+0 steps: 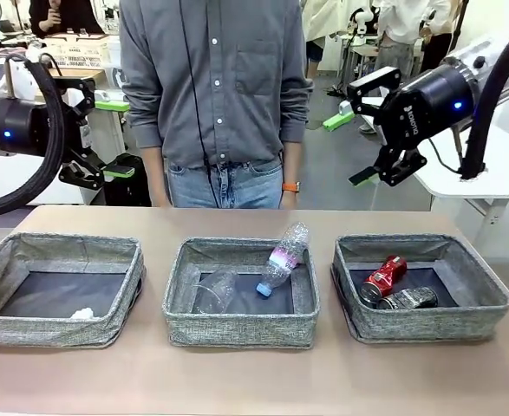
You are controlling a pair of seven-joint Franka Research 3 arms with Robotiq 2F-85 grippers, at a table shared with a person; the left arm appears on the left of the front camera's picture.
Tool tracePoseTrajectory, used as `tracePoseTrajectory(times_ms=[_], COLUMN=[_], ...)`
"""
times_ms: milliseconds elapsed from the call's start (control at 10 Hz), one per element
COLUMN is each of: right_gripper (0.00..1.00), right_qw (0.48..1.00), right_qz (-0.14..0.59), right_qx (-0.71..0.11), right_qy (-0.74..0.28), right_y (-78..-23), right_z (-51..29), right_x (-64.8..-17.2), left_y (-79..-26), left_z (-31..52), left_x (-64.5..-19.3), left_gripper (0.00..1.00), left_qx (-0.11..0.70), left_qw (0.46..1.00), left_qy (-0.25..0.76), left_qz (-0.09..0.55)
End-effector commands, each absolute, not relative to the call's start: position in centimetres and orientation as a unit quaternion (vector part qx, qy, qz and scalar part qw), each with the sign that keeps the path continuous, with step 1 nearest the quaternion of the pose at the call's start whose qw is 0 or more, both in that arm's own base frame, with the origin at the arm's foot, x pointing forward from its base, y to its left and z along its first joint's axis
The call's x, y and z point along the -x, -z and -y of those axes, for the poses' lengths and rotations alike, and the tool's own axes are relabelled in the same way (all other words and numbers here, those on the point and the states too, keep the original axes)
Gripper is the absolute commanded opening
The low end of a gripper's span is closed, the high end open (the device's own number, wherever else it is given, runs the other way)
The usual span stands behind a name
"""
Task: Sort the waste into the appropriate baskets.
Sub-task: Place the picked waste into the Fabric basket indicated by the person.
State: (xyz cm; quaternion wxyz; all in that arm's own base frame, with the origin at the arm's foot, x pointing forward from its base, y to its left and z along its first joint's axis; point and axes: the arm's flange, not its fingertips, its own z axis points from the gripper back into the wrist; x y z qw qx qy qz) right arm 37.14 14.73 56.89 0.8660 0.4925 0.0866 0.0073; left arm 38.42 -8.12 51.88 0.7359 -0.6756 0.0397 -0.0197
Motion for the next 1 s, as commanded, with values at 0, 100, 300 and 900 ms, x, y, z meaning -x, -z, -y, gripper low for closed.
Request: tracePoseTrajectory(times_ms=[0, 100, 300, 900], right_gripper=[1.0, 1.0, 1.0, 1.0], right_qw=[0.873, 0.873, 0.873, 0.873], right_qz=[-0.082, -0.082, -0.082, -0.082], right_qx=[-0.481, -0.481, -0.481, -0.481], right_qy=[0.003, 0.003, 0.003, 0.003], right_y=[-57.5, -57.5, -57.5, -57.5], right_z=[-14.79, -14.79, -14.79, -14.79], right_x=[-37.06, -37.06, -37.06, -37.06], left_y=[-52.17, -52.17, -52.17, -52.17], left_z=[8.36, 8.36, 8.36, 8.36], left_x=[-38.26, -38.26, -38.26, -38.26], left_gripper=[1.0, 1.0, 1.0, 1.0], left_qx=[0.682, 0.682, 0.682, 0.682], left_qw=[0.73, 0.73, 0.73, 0.73], left_qy=[0.019, 0.019, 0.019, 0.019], left_qz=[-0.04, -0.04, -0.04, -0.04])
